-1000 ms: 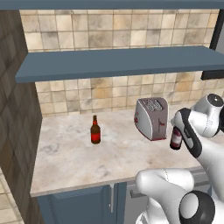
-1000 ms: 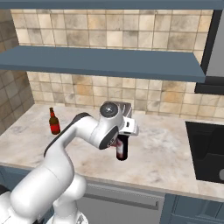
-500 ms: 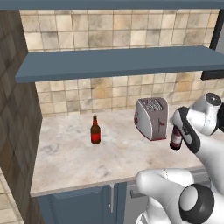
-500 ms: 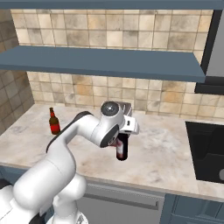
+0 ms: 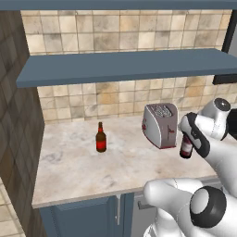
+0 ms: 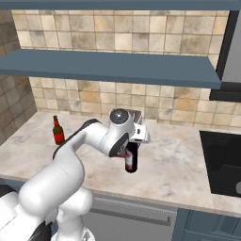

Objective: Move the drinks to the dining counter.

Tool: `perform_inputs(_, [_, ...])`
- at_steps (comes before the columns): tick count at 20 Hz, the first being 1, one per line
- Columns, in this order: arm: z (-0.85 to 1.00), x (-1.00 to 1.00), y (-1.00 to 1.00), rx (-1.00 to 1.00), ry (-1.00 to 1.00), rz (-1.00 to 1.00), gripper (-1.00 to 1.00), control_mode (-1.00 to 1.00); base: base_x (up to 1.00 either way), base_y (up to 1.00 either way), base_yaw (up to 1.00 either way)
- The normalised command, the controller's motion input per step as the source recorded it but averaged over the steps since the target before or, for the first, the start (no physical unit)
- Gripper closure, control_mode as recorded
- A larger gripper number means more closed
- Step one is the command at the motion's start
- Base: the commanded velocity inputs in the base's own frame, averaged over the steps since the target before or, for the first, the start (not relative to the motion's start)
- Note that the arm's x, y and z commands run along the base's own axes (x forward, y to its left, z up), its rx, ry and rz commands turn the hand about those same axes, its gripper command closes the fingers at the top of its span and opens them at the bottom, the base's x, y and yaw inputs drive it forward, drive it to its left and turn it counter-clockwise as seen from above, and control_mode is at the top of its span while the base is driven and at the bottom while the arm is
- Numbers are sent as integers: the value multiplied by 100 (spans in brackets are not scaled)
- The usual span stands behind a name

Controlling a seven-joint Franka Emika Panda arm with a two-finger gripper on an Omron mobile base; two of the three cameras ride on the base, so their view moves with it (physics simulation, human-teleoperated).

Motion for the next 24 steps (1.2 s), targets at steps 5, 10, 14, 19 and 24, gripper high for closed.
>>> perform_inputs(5, [-3, 14, 0, 0, 0, 0, -100, -100, 0, 0, 0])
perform_inputs(10, [-4, 4, 0, 0, 0, 0, -100, -100, 0, 0, 0])
perform_inputs(14, [-10, 7, 0, 0, 0, 0, -100, -100, 0, 0, 0])
perform_inputs(19, [-10, 13, 0, 0, 0, 0, -100, -100, 0, 0, 0])
perform_inputs(24, [-9, 10, 0, 0, 0, 2, -100, -100, 0, 0, 0])
